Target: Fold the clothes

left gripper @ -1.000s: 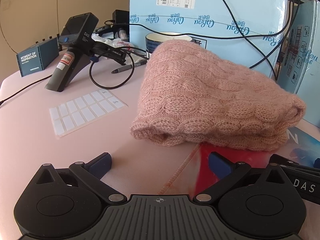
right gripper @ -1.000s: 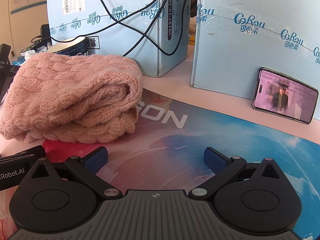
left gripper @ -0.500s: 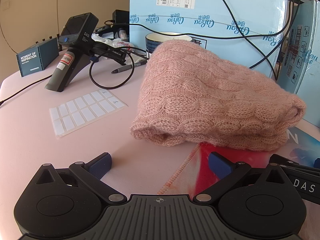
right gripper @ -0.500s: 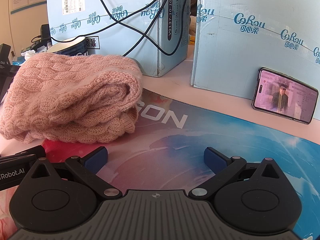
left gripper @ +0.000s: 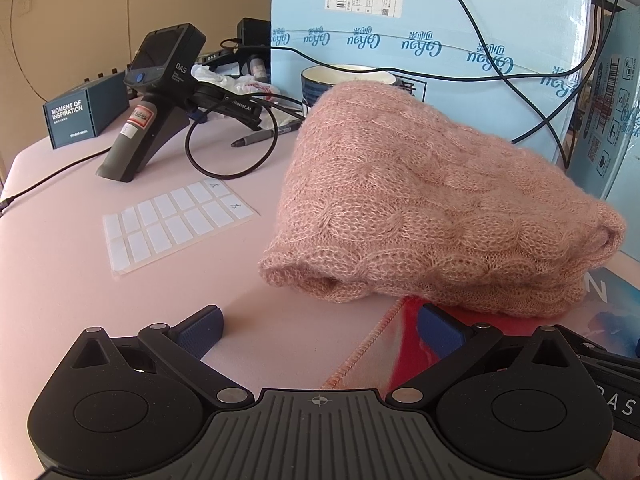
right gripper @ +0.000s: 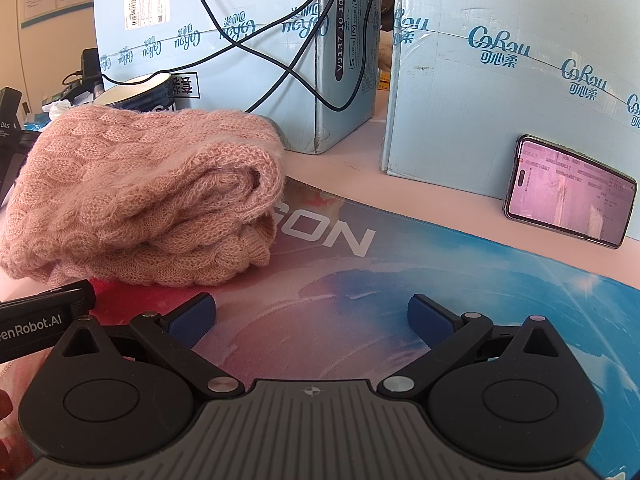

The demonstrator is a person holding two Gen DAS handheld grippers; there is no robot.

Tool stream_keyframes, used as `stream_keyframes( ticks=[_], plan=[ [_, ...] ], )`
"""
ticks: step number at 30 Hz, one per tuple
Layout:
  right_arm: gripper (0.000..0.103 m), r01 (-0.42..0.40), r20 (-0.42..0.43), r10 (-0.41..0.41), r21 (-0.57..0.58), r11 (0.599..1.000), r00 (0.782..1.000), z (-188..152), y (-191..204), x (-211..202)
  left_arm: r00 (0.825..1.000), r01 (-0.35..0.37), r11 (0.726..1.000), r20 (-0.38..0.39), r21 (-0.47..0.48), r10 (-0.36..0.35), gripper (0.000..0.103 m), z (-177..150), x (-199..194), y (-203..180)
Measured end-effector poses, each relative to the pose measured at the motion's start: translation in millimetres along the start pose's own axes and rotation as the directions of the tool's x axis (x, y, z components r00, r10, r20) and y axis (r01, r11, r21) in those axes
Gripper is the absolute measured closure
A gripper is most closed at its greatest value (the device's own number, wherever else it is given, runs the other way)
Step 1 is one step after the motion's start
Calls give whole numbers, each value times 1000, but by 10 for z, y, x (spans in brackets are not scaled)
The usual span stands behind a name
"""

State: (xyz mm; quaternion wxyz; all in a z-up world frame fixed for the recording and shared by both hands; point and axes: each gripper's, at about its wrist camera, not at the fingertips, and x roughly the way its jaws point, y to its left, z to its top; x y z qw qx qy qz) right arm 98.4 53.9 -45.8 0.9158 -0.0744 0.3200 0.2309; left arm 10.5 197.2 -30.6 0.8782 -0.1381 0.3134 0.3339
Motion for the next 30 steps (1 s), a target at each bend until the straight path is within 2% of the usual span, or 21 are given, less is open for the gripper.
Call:
stream_keyframes(
  ticks=[7,12,19,30],
  plan=[
    [0,4,1,-4,6,1000,1000,3,0,5,1000,-12,1000,14,-6,12,0,-7,-24,4],
    [0,-2,9,2,25,1000,1000,-2,-31,-10,997,-13,999,75,-33,16,0,-20,-133,40],
    [0,-17,31,15,77,997,999,-11,-112,-59,982,-24,1000,186,-3,24,0,-48,-309,-20],
    [0,-66,70,58,116,991,996,-49,-180,-152,968,-37,999,251,17,32,0,-80,-406,-65]
  ],
)
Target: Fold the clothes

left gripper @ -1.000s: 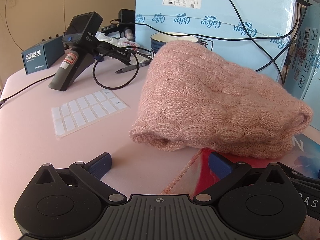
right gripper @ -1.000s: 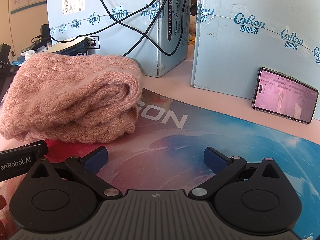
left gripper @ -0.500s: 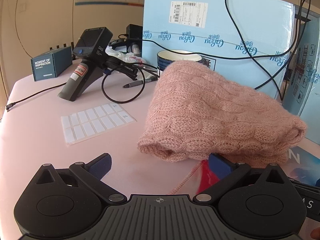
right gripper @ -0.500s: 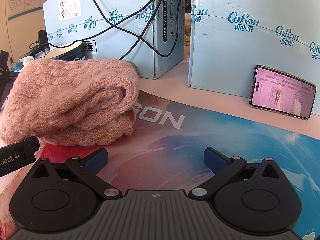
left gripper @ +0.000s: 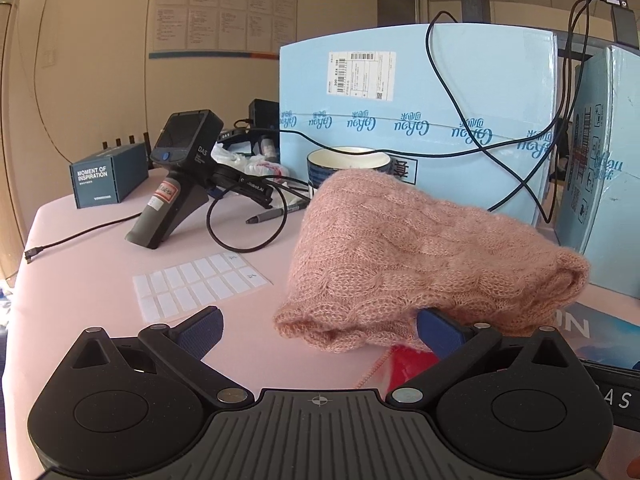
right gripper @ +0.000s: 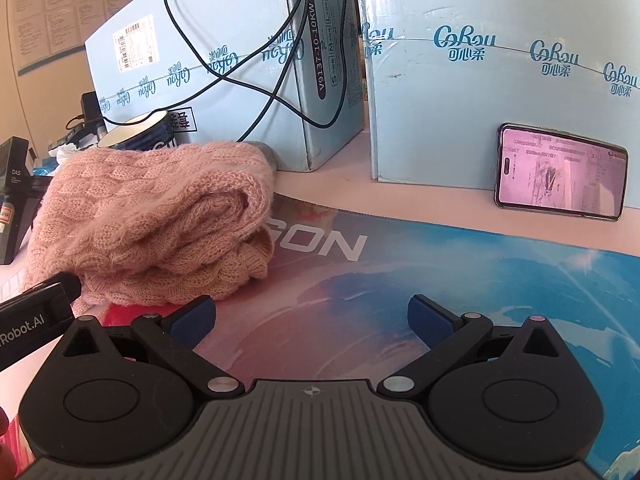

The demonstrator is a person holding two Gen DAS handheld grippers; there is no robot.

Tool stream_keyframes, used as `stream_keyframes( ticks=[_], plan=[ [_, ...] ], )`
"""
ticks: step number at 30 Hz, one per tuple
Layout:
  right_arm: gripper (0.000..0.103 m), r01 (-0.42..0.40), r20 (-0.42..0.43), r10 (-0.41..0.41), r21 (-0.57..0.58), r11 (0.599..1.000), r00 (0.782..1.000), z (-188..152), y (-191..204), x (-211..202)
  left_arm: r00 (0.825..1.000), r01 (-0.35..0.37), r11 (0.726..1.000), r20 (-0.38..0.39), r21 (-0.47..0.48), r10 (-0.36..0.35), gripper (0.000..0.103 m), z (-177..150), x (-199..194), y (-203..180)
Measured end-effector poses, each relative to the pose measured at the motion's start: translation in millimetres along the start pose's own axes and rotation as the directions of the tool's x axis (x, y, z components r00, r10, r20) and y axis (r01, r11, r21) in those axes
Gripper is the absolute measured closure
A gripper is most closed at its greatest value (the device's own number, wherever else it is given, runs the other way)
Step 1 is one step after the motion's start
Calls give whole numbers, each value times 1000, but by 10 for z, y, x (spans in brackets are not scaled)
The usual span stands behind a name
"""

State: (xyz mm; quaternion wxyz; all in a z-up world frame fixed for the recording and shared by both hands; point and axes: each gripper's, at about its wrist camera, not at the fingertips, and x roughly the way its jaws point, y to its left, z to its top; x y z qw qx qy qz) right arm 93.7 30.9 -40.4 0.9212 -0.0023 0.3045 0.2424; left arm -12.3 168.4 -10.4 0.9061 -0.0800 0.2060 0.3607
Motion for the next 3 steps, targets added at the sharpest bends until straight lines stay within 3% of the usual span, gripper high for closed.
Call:
stream_keyframes(
  ticks=[3],
  plan=[
    [0,-11,12,11,12,1000,1000,-4,-19,-26,1000,6,1000,8,2,-6,0,-2,-14,-5]
  ],
)
